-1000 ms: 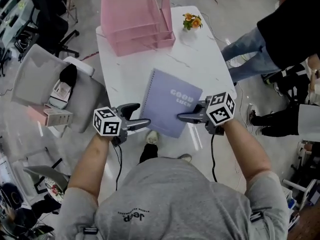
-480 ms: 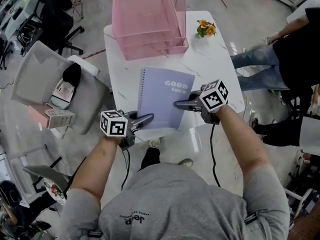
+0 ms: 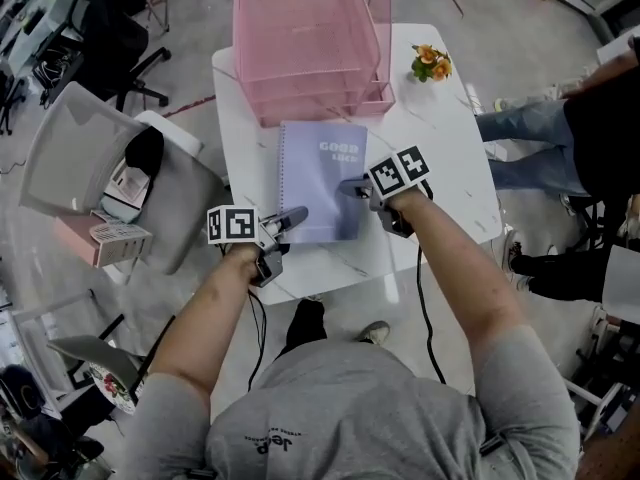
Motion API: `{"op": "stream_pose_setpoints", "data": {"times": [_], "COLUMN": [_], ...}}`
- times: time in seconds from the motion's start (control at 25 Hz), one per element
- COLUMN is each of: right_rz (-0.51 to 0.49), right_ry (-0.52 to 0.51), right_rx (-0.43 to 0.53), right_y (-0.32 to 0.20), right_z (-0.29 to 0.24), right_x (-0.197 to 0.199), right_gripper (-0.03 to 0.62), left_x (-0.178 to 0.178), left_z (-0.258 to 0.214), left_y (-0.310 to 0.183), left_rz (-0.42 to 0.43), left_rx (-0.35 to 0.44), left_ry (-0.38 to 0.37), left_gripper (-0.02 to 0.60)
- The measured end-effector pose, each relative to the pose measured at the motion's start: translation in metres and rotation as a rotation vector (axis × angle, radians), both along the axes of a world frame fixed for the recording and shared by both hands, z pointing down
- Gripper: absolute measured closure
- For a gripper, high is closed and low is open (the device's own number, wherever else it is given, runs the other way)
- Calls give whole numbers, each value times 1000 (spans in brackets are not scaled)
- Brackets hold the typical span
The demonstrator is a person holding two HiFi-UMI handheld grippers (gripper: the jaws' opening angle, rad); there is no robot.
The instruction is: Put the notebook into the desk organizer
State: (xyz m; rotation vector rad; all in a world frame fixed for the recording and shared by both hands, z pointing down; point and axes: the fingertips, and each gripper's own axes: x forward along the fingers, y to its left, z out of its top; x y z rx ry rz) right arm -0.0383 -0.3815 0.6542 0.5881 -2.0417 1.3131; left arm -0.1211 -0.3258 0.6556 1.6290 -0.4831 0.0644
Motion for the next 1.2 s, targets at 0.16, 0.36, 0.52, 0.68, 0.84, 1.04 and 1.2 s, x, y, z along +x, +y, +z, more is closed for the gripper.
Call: {"op": "stream_pose_setpoints", "data": {"times": [0.16, 0.36, 0.52, 0.68, 0.84, 1.04, 1.2], "right_rz": [51, 94, 150, 204, 172, 174, 288], "right_ry": [72, 101, 85, 24, 7, 19, 10], "right_rx": [-9, -83, -165, -233, -255, -221, -111], "right_y": [-27, -51, -63, -64, -58, -72, -105], "right_z": [16, 30, 41, 41, 39, 37, 22], "right_x": [-4, -4, -4, -5, -14, -20, -14], "right_gripper": [545, 542, 539, 537, 526, 519, 486], "left_x": [-4, -6, -10, -16, -21, -28, -27], "left_z": [12, 23, 26, 22, 18, 23, 12], "left_y": [-26, -48, -65, -71, -57, -63, -95], "left_rz": [-54, -105, -145, -183, -258, -315, -320], "left_rx": [-80, -132, -140, -126, -140, -132, -81], "left_ry": [14, 32, 43, 72, 135, 143, 145], "left_gripper": [491, 491, 492, 492, 492, 492, 492]}}
